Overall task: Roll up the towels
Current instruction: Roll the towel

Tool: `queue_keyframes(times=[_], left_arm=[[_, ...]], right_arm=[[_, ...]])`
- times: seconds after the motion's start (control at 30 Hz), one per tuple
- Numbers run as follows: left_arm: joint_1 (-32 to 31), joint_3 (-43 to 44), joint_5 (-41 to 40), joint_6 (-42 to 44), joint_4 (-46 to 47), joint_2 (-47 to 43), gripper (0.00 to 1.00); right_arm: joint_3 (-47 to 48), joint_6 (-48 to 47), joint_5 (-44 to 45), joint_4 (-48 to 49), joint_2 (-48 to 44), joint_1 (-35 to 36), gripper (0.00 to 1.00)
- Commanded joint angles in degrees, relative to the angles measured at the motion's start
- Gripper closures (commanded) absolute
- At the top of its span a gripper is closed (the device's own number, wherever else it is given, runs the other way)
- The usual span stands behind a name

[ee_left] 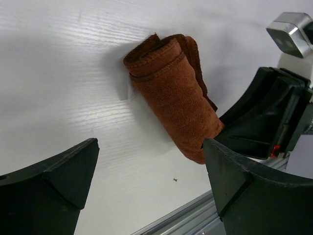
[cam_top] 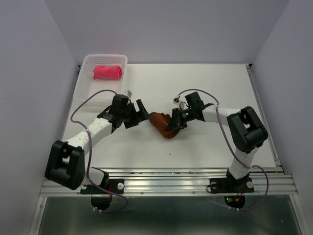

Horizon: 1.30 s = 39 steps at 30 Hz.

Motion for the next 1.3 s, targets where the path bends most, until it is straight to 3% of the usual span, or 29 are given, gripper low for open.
queue_keyframes(times=[0.0,0.1,0.2,0.77,1.27], left_arm=[[-0.15,-1.46,7.20,1.13,8.35,0.63,0.01],[-0.59,-1.90,10.29,-0.19,11.96,3.26,0.01],[-1.47,-0.76,11.69,-1.42,14.51,6.42,0.01],[-4.19,6.45,15.91,-5.81,21.90,18.47,0.01],[-8.76,8.91,12.23,-6.08,18.39,25.77,0.01]], right_arm=[[0.71,9.56,-9.51,5.26,1.55,-2.71,0.99],[-3.34,16.96,-11.71,16.15,1.99,-4.30,0.99],[-5.53,18.65,-12.15,17.75,2.25,-6.31,0.99],[-11.78,17.25,-13.13,21.01,7.96,-13.08,0.99],[-12.31,16.02,-9.87,20.83,10.69,-13.09,0.96]])
